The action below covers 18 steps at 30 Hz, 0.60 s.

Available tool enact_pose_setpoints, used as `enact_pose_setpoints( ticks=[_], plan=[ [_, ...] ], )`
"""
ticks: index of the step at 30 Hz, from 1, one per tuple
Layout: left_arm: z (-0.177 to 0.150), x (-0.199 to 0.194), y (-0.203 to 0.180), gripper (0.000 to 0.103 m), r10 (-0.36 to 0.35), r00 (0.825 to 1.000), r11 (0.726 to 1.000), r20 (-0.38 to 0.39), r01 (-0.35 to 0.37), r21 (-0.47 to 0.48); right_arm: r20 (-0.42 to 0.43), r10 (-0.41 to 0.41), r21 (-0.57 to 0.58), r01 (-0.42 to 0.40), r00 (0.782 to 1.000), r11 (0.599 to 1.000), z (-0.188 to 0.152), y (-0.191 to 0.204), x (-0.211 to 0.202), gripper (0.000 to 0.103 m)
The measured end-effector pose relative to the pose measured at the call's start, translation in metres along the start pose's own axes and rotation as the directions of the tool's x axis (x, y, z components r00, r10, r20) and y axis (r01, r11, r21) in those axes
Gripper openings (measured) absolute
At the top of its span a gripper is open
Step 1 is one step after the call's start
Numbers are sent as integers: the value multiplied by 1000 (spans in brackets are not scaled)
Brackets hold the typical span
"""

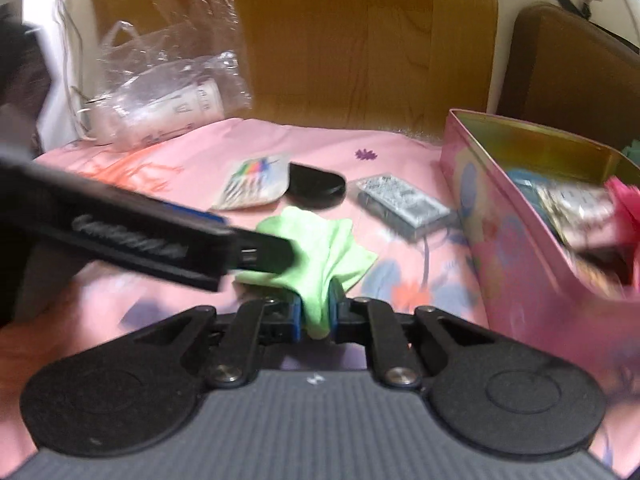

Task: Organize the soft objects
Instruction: 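Grasp the light green cloth with the right tool and lift it, then carry the green cloth into the pink tin and open the right tool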

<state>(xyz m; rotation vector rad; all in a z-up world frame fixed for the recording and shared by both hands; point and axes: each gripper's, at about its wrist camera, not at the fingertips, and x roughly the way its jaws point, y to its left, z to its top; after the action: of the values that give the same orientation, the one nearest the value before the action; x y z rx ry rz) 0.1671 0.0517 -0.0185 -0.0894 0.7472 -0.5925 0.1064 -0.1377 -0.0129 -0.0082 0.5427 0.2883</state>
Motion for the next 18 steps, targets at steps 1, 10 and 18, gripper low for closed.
enact_pose_setpoints(
  ticks=[1,10,18],
  plan=[
    [-2,1,-6,77,-38,999,999,-15,39,16,5,8,9,-8,1000,1000,-6,1,-8,16],
    [-26,2,-59,27,-228,967,963,-112,241,120,58,23,67,-27,998,997,-34,-6,-43,13],
    [7,-13,-101,24,-303,951,936,-60,309,167,270,-112,59,100,956,993,-8,-29,-76,12]
  ],
)
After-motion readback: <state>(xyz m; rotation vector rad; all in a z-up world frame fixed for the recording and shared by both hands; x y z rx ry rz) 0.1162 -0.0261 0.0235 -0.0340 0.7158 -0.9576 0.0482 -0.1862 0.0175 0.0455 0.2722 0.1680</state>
